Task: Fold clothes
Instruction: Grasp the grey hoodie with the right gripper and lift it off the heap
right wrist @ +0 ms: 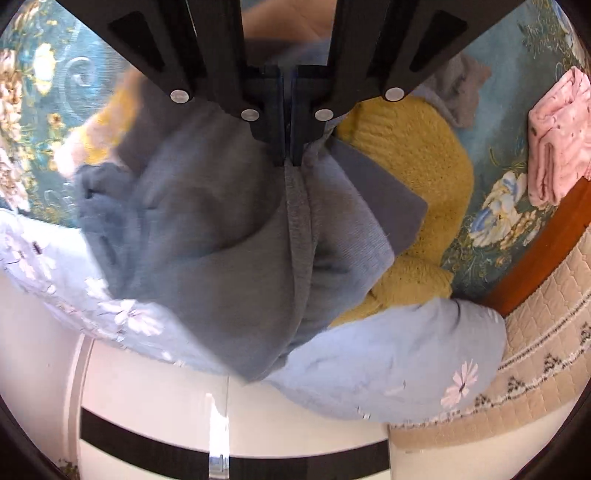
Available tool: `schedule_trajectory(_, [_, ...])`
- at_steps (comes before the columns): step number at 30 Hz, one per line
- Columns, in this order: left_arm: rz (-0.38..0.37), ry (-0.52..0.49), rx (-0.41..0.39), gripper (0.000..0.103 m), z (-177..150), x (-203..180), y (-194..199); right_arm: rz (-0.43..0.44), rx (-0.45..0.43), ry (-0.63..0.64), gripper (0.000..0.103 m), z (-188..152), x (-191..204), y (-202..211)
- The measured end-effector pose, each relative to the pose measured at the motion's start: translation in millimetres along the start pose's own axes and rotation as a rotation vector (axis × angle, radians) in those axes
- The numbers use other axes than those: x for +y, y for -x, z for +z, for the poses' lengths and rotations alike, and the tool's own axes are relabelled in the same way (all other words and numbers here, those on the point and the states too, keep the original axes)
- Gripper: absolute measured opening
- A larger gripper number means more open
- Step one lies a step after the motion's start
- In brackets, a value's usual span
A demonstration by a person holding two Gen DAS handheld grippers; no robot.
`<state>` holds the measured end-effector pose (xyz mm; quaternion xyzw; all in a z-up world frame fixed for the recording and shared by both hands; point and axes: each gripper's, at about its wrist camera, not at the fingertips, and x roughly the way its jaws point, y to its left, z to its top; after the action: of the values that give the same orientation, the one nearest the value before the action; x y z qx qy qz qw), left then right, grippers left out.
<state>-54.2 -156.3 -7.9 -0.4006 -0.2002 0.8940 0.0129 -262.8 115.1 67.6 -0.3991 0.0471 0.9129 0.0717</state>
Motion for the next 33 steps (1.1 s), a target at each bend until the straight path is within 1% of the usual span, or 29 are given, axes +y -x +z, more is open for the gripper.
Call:
schedule_trajectory(4, [-0.04, -0.024, 0.004, 0.102, -8, -6, 3, 0.026, -0.057, 0.028, 0.002, -17, -32, 52])
schedule_trajectory(6, [-0.079, -0.03, -0.007, 0.102, -11, -10, 8, 0.035, -0.081, 0.031, 0.002, -27, -48, 80])
schedule_trajectory(8, [-0.124, -0.034, -0.021, 0.102, -15, -13, 14, 0.025, -0.111, 0.035, 0.002, -39, -62, 106])
schedule_trajectory(11, [-0.197, -0.03, -0.034, 0.102, -22, -18, 22, -0.018, -0.146, 0.065, 0.002, -63, -84, 139])
schedule_trajectory(14, [-0.252, -0.024, -0.042, 0.102, -29, -24, 26, -0.079, -0.172, 0.094, 0.002, -89, -109, 172])
schedule_trajectory(17, [-0.28, -0.004, -0.035, 0.102, -36, -26, 26, -0.183, -0.204, 0.114, 0.002, -119, -137, 203])
schedule_trajectory(18, [-0.288, 0.003, -0.035, 0.102, -38, -25, 26, -0.215, -0.21, 0.114, 0.002, -126, -143, 208])
schedule_trajectory(22, [-0.322, 0.03, -0.02, 0.102, -49, -25, 22, -0.375, -0.218, 0.065, 0.002, -159, -191, 221])
schedule_trajectory(25, [-0.321, 0.005, 0.009, 0.102, -58, -31, 20, -0.488, -0.221, 0.023, 0.002, -183, -227, 229])
schedule_trajectory(27, [-0.327, -0.036, 0.052, 0.102, -65, -38, 19, -0.494, -0.2, -0.05, 0.002, -200, -250, 223])
schedule_trajectory(29, [-0.324, -0.089, 0.093, 0.102, -71, -50, 19, -0.479, -0.183, -0.111, 0.002, -214, -267, 212])
schedule_trajectory(31, [-0.289, -0.157, 0.104, 0.102, -77, -63, 21, -0.469, -0.176, -0.152, 0.002, -225, -277, 201])
schedule_trajectory(33, [-0.227, -0.224, 0.108, 0.102, -82, -76, 21, -0.451, -0.185, -0.187, 0.002, -232, -281, 190])
